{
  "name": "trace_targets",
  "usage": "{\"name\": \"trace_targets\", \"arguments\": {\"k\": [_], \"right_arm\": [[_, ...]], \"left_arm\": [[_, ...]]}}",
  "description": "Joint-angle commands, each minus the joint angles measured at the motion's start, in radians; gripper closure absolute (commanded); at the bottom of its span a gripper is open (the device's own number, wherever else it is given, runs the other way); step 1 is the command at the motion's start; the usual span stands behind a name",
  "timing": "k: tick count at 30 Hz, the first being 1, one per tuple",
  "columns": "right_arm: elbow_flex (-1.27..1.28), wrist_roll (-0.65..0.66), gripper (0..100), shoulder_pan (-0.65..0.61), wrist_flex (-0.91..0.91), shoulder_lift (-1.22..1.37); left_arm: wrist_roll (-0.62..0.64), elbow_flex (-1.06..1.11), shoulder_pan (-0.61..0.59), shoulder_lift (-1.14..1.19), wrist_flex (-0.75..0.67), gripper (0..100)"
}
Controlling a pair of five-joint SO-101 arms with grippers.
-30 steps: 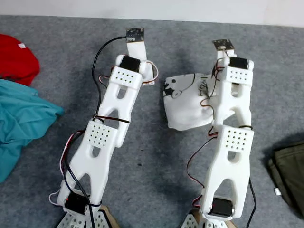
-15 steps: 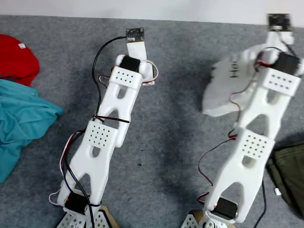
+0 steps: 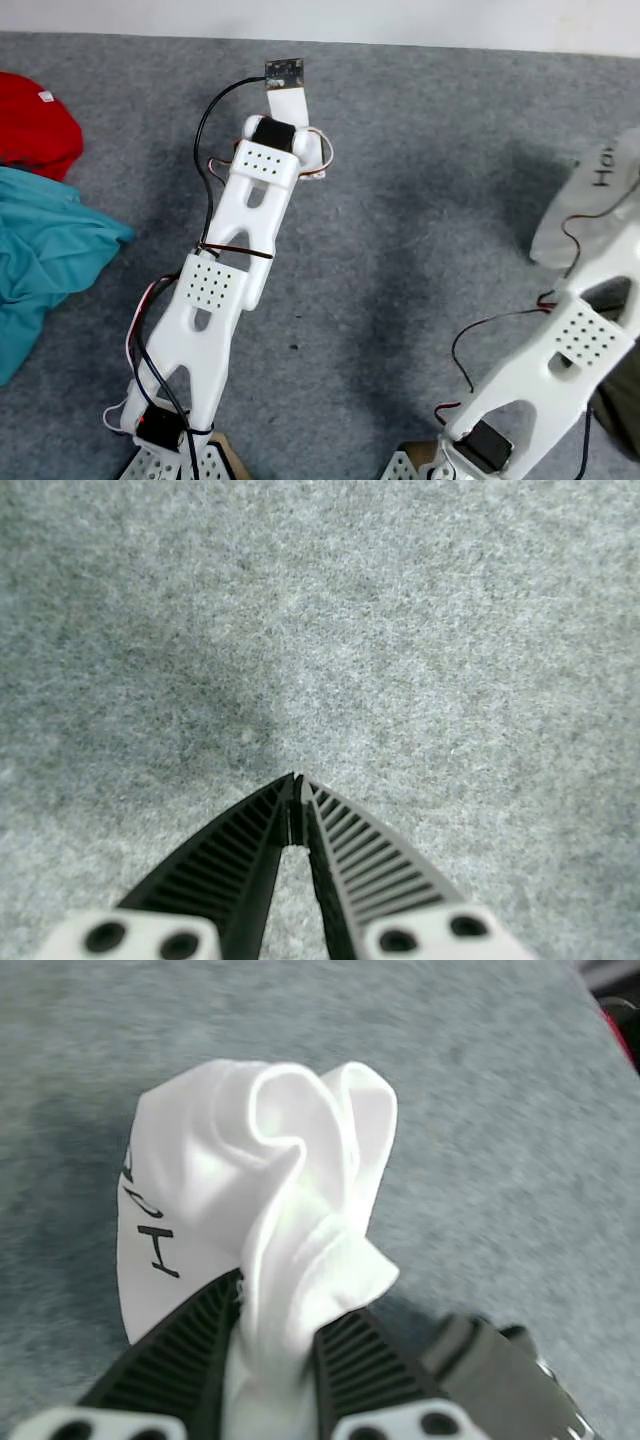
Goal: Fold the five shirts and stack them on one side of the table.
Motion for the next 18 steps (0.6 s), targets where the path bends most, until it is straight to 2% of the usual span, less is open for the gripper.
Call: {"name": "trace_targets", "arguments": {"k": [1,14,18], "right_arm": [[-0.097,-0.012,99.2,0.074,0.013,-0.082],[-0.094,-0.006,99.2,0.311,0.015,-0.082],[0.021,-0.005,99.3,0.349,0.016,-0.122]], "left_arm": [[0.003,-0.022,-0.007,-0.012,-0.014,99],[0.002,-0.021,0.004,-0.005,-0.014,99],[0.002,-0.03,0.004,0.021,-0.035,99]]}}
